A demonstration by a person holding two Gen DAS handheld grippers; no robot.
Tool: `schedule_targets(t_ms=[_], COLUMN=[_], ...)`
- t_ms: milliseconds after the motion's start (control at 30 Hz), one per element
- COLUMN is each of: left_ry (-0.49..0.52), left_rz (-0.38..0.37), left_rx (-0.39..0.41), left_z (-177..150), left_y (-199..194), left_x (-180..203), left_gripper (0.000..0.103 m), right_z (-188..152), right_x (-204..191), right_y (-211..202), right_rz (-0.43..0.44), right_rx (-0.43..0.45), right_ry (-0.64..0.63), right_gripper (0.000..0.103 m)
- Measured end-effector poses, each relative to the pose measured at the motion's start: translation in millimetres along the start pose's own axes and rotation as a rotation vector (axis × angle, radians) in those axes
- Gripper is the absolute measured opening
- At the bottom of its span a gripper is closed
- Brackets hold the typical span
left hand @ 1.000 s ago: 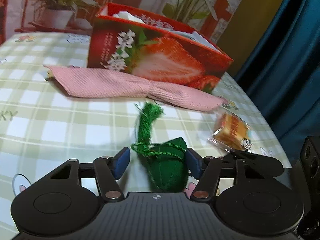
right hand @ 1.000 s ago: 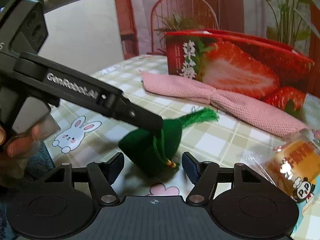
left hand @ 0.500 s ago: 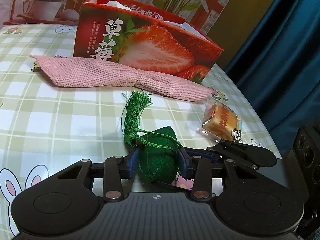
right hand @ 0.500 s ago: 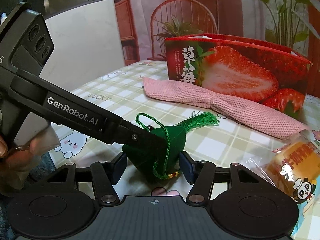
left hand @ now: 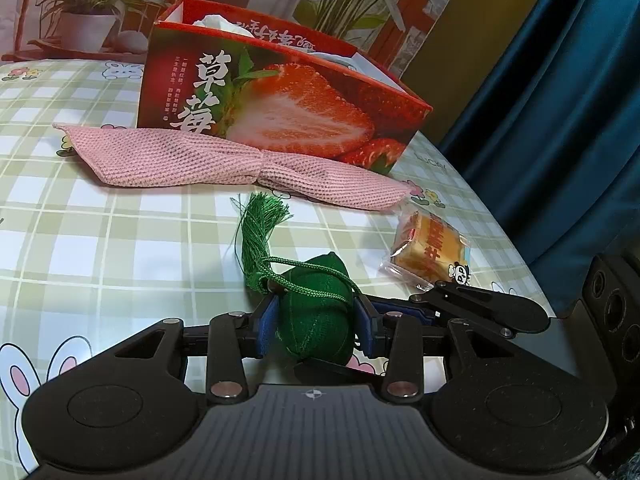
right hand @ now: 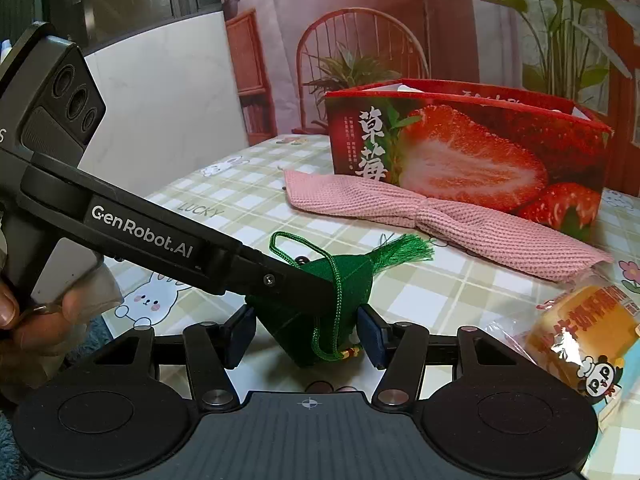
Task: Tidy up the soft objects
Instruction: 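Lift the green pouch with both grippers and carry it over the red box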
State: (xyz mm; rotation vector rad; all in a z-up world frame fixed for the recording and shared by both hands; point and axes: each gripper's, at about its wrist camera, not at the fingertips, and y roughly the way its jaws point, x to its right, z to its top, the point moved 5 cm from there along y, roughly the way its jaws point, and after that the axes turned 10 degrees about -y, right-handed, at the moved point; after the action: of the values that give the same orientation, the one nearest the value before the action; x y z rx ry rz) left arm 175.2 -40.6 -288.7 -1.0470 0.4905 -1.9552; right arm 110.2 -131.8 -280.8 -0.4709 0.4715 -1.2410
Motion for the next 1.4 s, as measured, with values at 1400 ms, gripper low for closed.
schedule_targets(t_ms=[1400], left_ry=[0.169], left_rz=[-0.104], left_rx=[0.317], left_z=[178], left_y=[-51], left_x=[89], left_gripper=[0.043], right_z=[188], right_x=[91], right_y=[-43], right_rz=[-0.154], right_rx=[0.264], right_ry=[-0.149], right_gripper=[0.052])
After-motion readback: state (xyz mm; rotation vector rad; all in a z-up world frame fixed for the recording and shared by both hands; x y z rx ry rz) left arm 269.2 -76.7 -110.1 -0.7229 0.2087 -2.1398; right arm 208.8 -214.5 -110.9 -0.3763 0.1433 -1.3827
